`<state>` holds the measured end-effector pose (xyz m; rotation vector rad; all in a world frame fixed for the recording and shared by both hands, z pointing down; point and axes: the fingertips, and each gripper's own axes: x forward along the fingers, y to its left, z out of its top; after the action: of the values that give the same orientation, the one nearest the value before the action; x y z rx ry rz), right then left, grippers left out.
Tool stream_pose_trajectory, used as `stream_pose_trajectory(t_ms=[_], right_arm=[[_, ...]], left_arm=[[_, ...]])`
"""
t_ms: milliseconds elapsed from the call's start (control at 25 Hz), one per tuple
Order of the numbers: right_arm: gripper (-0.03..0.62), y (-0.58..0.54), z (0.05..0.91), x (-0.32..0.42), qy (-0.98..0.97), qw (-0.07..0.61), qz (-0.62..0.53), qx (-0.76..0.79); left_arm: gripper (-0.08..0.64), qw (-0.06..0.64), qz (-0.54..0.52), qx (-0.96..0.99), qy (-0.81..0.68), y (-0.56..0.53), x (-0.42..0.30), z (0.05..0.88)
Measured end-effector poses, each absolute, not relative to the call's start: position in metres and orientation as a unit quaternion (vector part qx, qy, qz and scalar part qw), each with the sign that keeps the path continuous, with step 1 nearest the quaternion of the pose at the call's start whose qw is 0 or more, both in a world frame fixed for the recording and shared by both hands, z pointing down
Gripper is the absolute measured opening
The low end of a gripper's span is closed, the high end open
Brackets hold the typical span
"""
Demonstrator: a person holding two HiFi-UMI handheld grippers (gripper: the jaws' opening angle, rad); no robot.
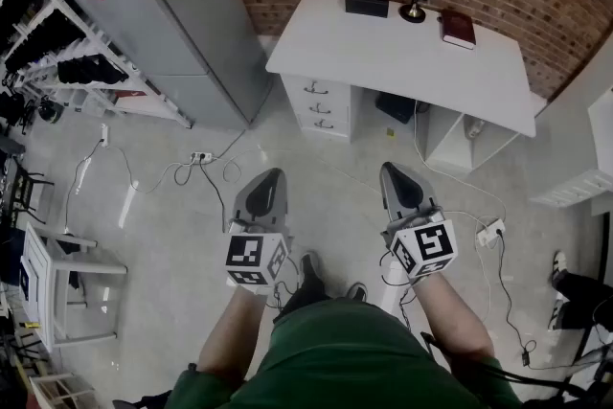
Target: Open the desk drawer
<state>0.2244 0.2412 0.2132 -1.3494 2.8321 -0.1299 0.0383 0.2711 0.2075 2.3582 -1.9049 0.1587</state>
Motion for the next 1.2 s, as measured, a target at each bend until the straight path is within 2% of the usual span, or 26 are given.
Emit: stream_pose_trajectory(t_ms=[360,920,1200], right_arm=[[0.000,0.259,0.222,0.208,0.904,0.009,-0.059,-0.424],[0.000,0.221,0.244,0.106,0.894,-0.038,-0.068,-0.441],[0.001,0.205,0.247,0.085,0.880,-0.053,-0.062,-0.468]], left_arm=[[0.012,0.057,0.062,0.774,-0.627,0.290,0.020,0.222],[0.012,0.146,0.095,0.795,-0.581,0.273,-0.074,0.308],[0.012,0.149,0.083,0.803,-0.571,0.244,-0.112,0.317]])
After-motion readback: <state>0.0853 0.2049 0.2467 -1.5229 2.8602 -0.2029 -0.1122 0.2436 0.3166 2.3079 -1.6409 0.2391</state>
